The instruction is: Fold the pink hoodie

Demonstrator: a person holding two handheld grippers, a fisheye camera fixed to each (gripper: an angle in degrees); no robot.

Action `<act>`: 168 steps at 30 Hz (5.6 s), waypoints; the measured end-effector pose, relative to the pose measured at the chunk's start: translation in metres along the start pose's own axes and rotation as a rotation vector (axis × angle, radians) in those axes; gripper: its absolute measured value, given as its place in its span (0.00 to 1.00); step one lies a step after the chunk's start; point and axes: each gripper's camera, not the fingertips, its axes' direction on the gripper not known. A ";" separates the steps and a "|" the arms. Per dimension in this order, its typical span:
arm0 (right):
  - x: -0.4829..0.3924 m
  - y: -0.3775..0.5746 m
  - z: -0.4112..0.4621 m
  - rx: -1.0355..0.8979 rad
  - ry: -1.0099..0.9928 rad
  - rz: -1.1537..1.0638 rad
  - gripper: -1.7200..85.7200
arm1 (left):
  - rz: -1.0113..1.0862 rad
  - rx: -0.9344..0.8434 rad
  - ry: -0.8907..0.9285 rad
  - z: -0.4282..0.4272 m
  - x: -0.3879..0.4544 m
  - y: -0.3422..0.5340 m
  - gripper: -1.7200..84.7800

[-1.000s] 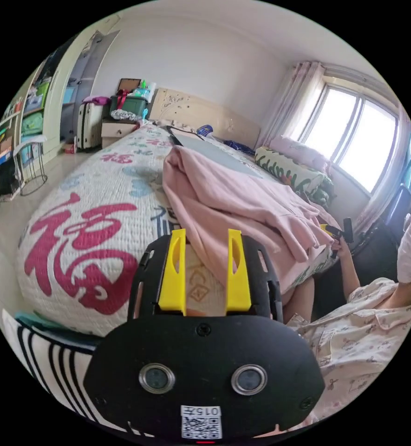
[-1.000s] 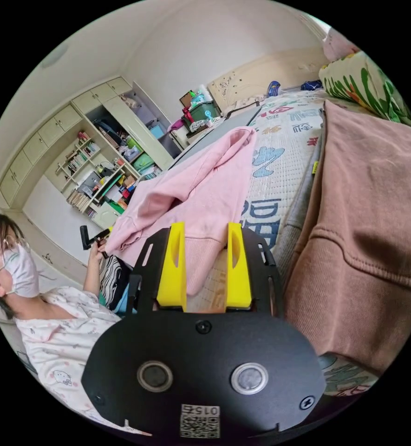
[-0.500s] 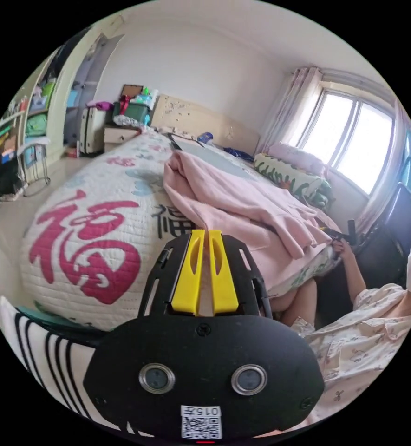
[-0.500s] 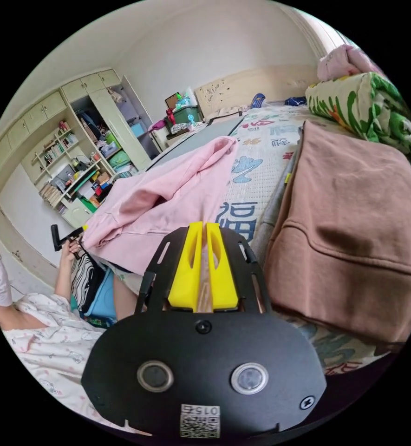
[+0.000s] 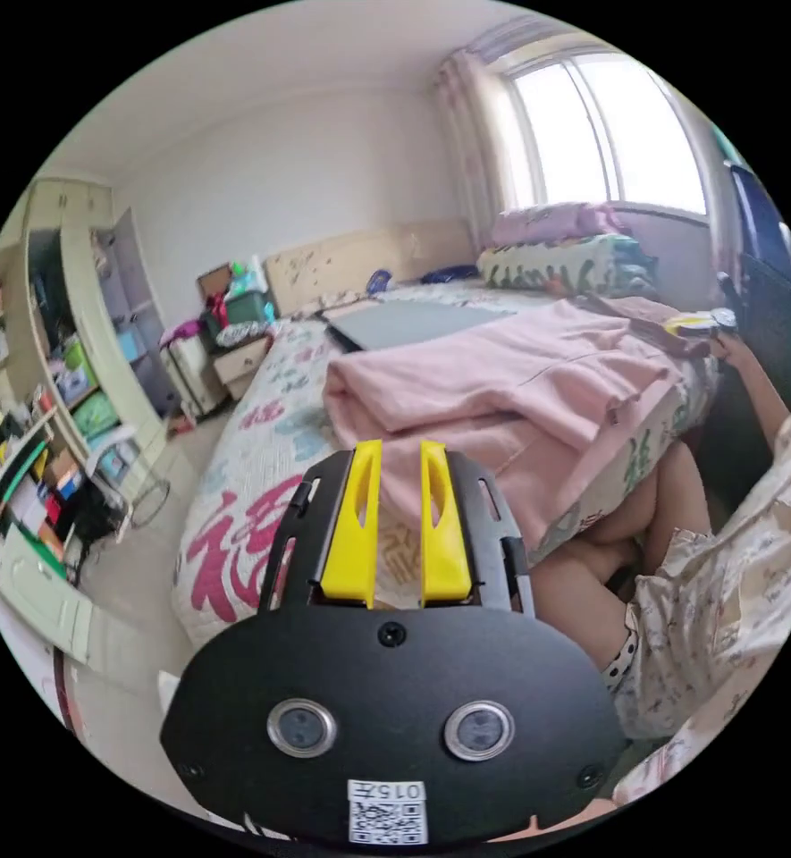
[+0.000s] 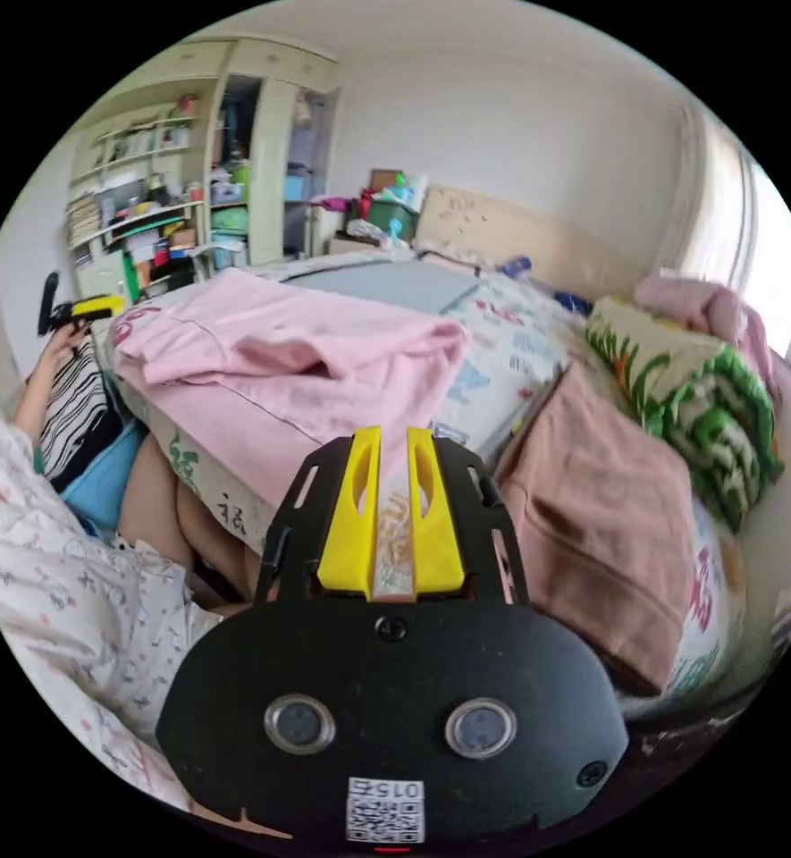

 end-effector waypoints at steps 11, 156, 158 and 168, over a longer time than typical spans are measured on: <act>-0.091 0.006 0.105 0.017 -0.343 -0.598 0.15 | 0.568 -0.125 0.310 0.094 0.022 -0.053 0.14; 0.161 -0.088 -0.133 -0.092 -0.311 0.329 0.08 | -0.400 -0.063 0.123 0.066 -0.231 0.085 0.04; 0.157 -0.083 -0.124 -0.150 -0.315 0.345 0.14 | -0.405 -0.075 0.132 0.078 -0.228 0.093 0.04; 0.124 -0.063 -0.134 -0.189 -0.223 0.242 0.07 | -0.342 -0.069 0.015 0.085 -0.207 0.093 0.03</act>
